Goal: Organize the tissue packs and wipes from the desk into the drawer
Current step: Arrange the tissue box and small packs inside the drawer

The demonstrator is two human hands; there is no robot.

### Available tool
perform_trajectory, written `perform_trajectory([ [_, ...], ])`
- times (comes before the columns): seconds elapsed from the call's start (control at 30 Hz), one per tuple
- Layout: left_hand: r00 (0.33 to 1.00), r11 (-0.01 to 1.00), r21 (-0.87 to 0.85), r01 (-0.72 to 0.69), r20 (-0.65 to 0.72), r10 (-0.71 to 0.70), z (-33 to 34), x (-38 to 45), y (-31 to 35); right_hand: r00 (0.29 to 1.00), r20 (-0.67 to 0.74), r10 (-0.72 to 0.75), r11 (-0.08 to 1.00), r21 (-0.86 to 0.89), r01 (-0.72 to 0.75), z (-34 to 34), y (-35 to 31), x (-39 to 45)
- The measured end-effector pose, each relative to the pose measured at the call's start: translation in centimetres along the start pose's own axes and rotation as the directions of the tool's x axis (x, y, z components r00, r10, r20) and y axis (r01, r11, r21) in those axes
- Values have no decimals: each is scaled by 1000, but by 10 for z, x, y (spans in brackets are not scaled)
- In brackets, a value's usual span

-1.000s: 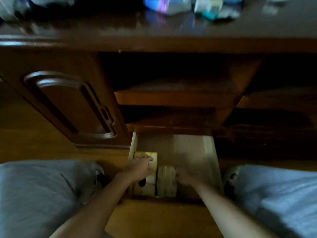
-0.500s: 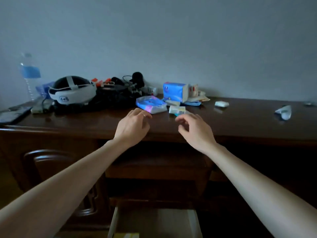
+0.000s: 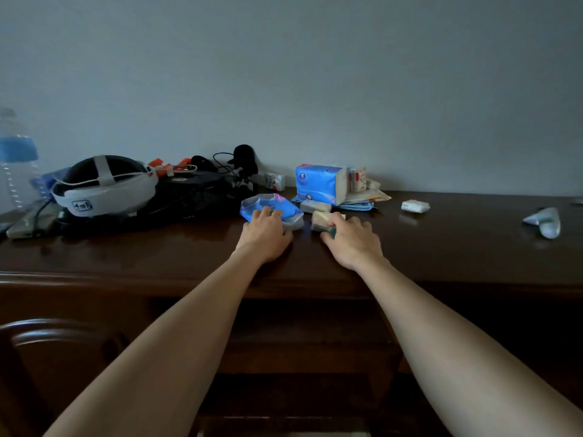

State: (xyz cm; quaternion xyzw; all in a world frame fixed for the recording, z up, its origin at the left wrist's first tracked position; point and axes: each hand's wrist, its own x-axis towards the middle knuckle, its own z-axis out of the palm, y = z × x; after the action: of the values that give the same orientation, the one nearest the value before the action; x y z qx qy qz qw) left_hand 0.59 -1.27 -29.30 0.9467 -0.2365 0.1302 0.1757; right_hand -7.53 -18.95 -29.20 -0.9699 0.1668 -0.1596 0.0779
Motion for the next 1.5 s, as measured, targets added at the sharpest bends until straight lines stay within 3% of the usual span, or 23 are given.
perform_trajectory([
  [0.2,988,987,-105,-126,-99,116,-24,-55,4,978,-113,-177,984,-20,176,-20,-1,-46],
  [0.27,964,970,-135,-203,-204,173,-25,-96,5,953,-195,-232,973,-50,227,-23,3,-77],
  [0.4,853,935,-169,-311,-484,196,-9,-193,5,910,-282,-305,941,-239,241,-26,16,-135],
  [0.47,834,911,-216,-352,-514,201,4,-232,4,896,-316,-311,936,-263,232,-33,26,-153],
  [0.57,825,877,-258,-404,-516,228,33,-277,-2,800,-487,-350,936,-198,290,-21,40,-189],
  [0.67,876,890,-281,-359,-432,216,73,-324,-13,762,-511,-398,910,-112,400,26,50,-248],
  [0.77,952,935,-297,-194,-286,106,117,-369,-22,887,-340,-313,940,20,340,93,64,-303],
  [0.83,988,964,-255,-74,-151,36,146,-393,-31,980,-53,-192,980,36,194,137,75,-328],
  [0.87,997,972,-232,-31,-74,14,160,-403,-37,987,95,-128,992,35,125,158,80,-335],
  [0.93,997,966,-253,50,71,-33,184,-417,-47,956,290,-42,999,29,35,191,88,-345],
  [1.03,974,947,-296,126,218,-62,217,-430,-57,920,390,36,998,28,-51,228,90,-356],
  [1.2,934,975,-216,-52,335,124,265,-444,-56,856,508,98,957,-284,59,282,85,-384],
  [1.27,857,988,-75,-135,491,154,281,-450,-62,778,607,165,914,-391,111,294,84,-388],
  [1.33,750,977,95,-192,657,83,290,-458,-71,676,699,232,900,-418,124,299,83,-388],
  [1.37,730,966,137,-218,680,68,292,-460,-73,637,729,252,900,-417,122,302,82,-387],
  [1.5,793,970,132,-205,603,86,293,-455,-66,507,806,305,928,-371,32,312,77,-385],
])
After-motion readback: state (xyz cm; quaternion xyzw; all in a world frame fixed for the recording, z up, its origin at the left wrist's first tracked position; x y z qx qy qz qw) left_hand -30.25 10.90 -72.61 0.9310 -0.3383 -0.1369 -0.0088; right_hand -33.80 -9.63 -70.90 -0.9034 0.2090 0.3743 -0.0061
